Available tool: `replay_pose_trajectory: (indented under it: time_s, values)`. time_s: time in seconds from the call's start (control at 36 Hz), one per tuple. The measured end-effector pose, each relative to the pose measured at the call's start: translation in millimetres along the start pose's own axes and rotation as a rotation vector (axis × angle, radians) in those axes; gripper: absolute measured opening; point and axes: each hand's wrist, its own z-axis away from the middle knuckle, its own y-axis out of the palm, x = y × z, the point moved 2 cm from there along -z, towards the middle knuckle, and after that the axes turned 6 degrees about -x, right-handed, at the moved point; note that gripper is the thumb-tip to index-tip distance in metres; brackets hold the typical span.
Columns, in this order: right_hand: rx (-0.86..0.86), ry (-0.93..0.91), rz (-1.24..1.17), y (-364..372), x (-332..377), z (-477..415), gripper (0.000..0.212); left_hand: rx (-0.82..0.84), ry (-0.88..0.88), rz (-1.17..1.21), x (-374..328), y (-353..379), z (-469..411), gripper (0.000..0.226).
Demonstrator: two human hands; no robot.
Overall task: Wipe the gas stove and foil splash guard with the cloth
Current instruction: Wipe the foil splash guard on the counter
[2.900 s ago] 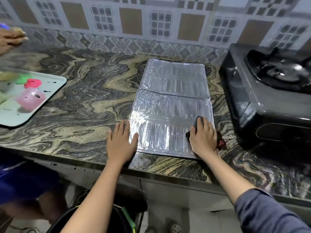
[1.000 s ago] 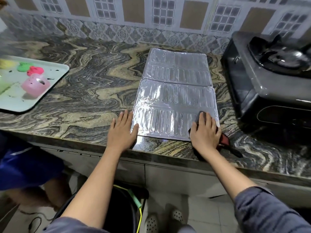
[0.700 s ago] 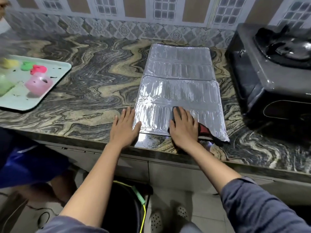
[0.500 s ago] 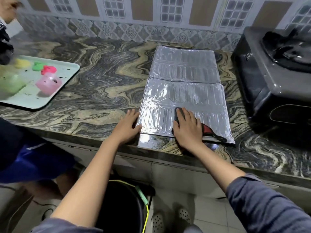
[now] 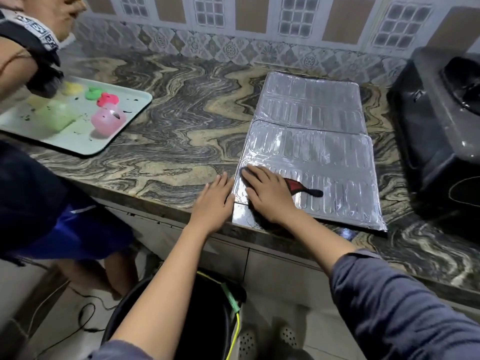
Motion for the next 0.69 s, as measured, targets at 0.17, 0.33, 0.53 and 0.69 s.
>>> replay_pose_trajectory:
  time_s: [0.17, 0.33, 0.53, 0.69]
  values:
    - [0.135, -0.235, 0.002, -11, -35, 15, 0.056, -0.005, -0.016, 0.003, -2, 0, 1, 0.051]
    - [0.080, -0.079, -0.037, -28, -72, 51, 0.059, 0.013, -0.025, -0.018, -3, 1, 3, 0.050]
    - [-0.064, 0.174, -0.058, -46, -104, 86, 0.066, 0.014, -0.030, -0.064, -4, 3, 3, 0.051]
    - [-0.109, 0.374, -0.051, -60, -119, 95, 0.051, -0.026, -0.073, -0.063, -14, 4, 4, 0.050]
